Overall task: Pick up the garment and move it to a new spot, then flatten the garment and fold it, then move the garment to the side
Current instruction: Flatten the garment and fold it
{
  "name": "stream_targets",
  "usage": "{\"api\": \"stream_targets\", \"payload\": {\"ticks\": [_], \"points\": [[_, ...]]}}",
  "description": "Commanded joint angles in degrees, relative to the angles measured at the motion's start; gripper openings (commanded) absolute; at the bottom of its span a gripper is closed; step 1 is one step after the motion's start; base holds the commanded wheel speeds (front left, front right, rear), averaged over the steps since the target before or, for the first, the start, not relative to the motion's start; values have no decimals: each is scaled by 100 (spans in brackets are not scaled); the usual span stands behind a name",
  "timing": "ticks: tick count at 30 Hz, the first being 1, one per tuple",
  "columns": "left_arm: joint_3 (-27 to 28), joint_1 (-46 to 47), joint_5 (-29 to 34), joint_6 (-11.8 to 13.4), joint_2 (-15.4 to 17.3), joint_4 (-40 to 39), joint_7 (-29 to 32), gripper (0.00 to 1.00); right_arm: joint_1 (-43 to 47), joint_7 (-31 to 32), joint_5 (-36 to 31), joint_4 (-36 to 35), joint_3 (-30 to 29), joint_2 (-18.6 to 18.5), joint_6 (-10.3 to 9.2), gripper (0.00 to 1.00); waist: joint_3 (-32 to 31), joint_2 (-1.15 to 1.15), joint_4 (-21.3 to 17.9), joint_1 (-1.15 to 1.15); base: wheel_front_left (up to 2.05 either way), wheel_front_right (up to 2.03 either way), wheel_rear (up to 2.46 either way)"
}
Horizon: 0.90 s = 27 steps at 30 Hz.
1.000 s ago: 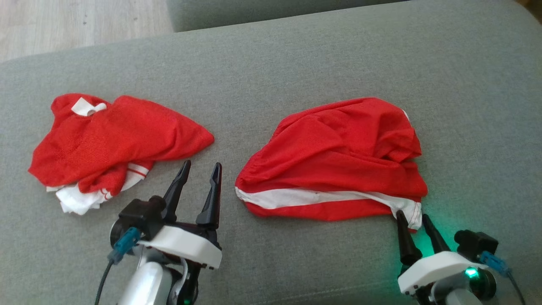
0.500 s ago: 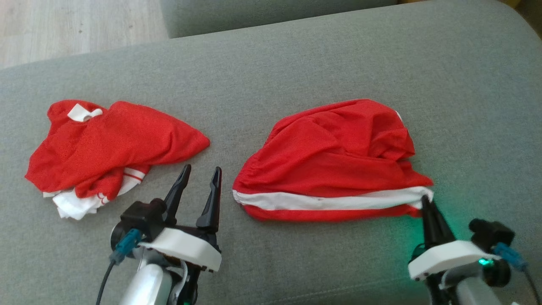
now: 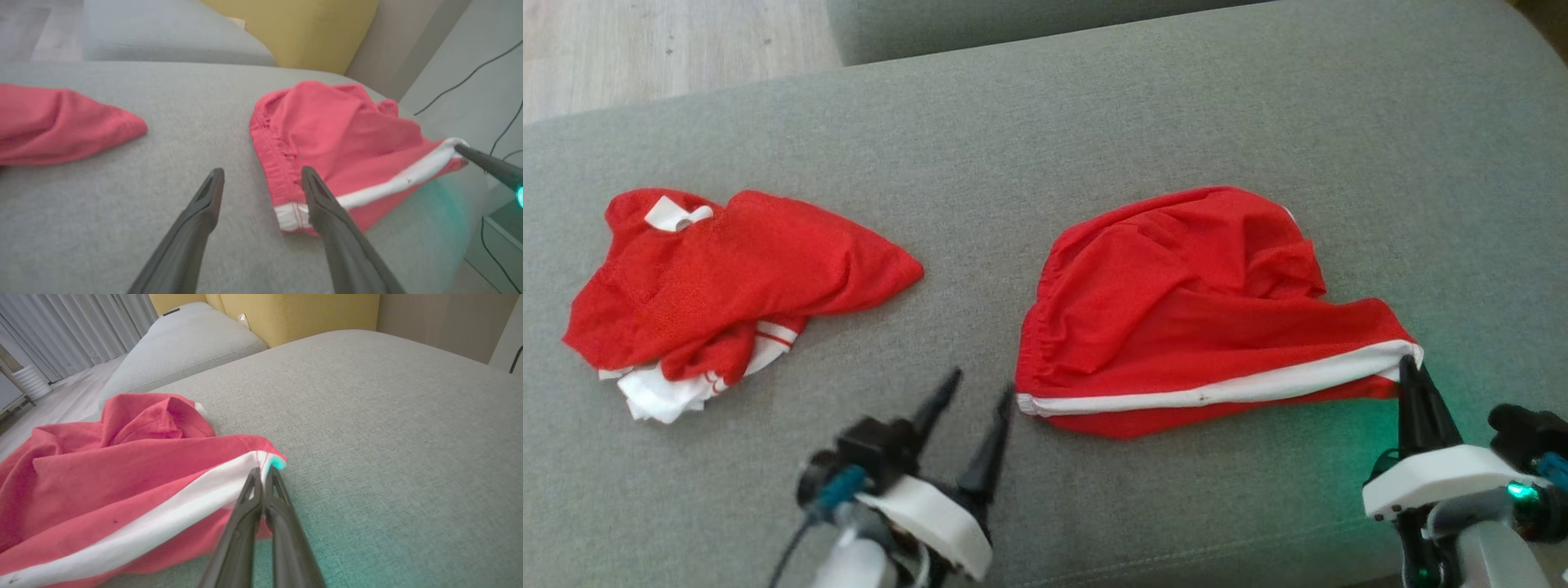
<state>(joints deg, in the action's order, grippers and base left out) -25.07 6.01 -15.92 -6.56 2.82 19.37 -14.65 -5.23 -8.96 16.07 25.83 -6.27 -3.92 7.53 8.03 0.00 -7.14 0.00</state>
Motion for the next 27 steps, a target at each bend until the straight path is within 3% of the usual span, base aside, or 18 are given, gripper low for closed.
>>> {"api": "stream_targets", "payload": {"ticks": [1,11,17,27], "points": [[46,180,75,-32,6,-25,-35,100,-117,28,-12,-209,89,-20,-4,0,4,0,3,0,0,0,0],[-559,461,-381,-90,6,835,-35,100,-99,103,-16,-256,179,50,-4,0,56,0,-67,0,0,0,0],[-770,670,-775,-91,6,1013,-35,100,-145,113,-9,-257,258,62,-4,0,124,0,-168,0,0,0,0],[-879,962,-836,-92,6,1193,-35,100,-171,73,-19,-249,319,74,-4,0,221,0,-201,0,0,0,0]]}}
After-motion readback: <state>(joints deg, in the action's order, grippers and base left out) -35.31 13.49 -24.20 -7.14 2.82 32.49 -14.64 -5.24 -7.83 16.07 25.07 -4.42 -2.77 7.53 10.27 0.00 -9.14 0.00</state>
